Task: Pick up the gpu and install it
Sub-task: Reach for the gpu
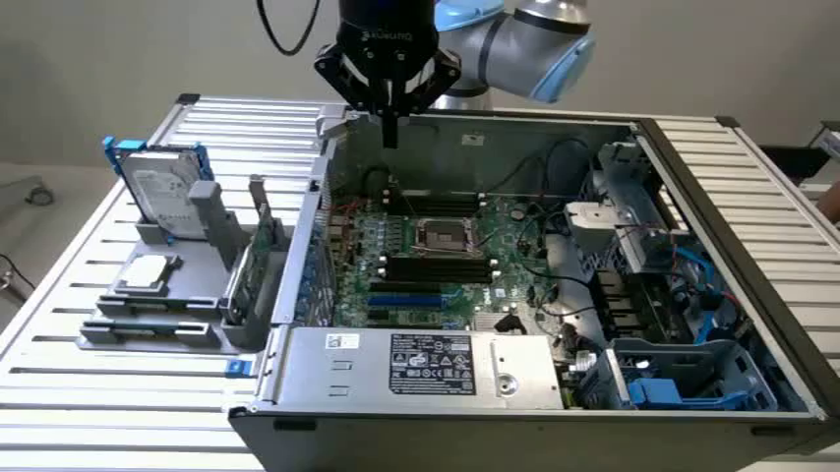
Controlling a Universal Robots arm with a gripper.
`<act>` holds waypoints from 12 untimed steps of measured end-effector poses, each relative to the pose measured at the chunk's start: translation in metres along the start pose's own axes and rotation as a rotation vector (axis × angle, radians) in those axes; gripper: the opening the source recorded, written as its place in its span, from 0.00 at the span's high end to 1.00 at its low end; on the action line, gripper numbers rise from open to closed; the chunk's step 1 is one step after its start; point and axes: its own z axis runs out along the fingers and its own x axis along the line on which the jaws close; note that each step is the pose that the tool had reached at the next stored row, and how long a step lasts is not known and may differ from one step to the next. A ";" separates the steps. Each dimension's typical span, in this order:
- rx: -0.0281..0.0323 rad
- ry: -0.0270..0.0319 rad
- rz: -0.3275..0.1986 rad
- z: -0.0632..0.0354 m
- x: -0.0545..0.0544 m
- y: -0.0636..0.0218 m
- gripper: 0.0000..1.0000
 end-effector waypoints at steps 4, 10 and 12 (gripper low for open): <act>0.0000 0.0000 0.000 0.0000 0.000 0.0000 0.89; 0.0000 -0.0001 0.000 0.0000 0.000 0.0000 0.89; 0.0000 0.0000 0.000 0.0000 0.001 0.0003 0.89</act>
